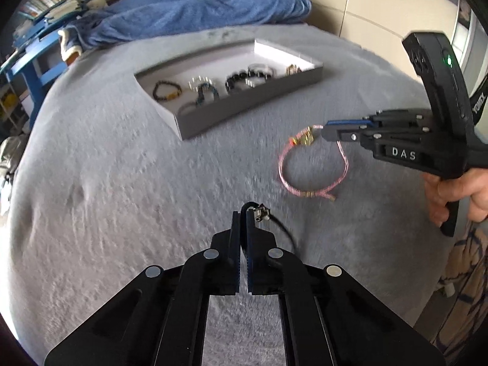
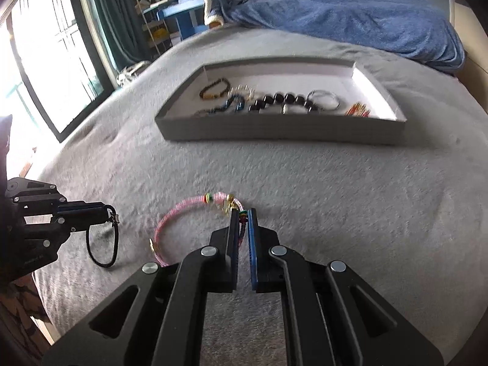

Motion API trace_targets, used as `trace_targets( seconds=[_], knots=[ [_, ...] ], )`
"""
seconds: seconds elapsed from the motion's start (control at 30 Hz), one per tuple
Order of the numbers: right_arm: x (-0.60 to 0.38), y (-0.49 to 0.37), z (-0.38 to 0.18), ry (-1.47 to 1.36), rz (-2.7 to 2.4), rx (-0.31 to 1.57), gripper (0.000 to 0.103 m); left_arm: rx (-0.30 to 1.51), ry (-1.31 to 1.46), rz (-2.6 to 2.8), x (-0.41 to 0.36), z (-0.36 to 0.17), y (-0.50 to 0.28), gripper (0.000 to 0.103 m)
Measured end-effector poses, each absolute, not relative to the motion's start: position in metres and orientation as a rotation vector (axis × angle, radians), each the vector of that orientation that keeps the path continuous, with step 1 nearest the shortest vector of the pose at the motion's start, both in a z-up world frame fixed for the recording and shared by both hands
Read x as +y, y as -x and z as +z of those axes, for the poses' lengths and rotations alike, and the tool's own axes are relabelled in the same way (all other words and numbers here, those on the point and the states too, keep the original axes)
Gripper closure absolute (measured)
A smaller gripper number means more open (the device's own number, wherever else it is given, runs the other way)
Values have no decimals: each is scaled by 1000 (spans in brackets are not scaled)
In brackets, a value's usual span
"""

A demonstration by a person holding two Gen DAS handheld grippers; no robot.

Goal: Organize jewelry
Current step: 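Grasp the pink cord bracelet with the right tool while the left tool grasps the black cord bracelet, then carry both cord bracelets into the grey box and open both tools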

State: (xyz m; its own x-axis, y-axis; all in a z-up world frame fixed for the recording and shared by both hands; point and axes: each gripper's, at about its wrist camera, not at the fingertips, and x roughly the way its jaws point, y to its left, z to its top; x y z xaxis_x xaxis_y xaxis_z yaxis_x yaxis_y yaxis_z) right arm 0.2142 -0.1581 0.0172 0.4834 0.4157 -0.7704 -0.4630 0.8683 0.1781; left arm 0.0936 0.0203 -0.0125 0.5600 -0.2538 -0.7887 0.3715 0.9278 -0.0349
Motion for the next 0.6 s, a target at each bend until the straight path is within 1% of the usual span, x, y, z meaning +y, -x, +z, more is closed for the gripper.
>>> trace_targets(
  seconds=[0.27, 0.6],
  knots=[
    [-167, -216, 43, 2, 543, 862, 98, 838, -89, -359, 20, 18, -111, 99],
    [-176, -226, 77, -10, 538, 786, 98, 784, -72, -363, -2, 54, -151, 99]
  ],
)
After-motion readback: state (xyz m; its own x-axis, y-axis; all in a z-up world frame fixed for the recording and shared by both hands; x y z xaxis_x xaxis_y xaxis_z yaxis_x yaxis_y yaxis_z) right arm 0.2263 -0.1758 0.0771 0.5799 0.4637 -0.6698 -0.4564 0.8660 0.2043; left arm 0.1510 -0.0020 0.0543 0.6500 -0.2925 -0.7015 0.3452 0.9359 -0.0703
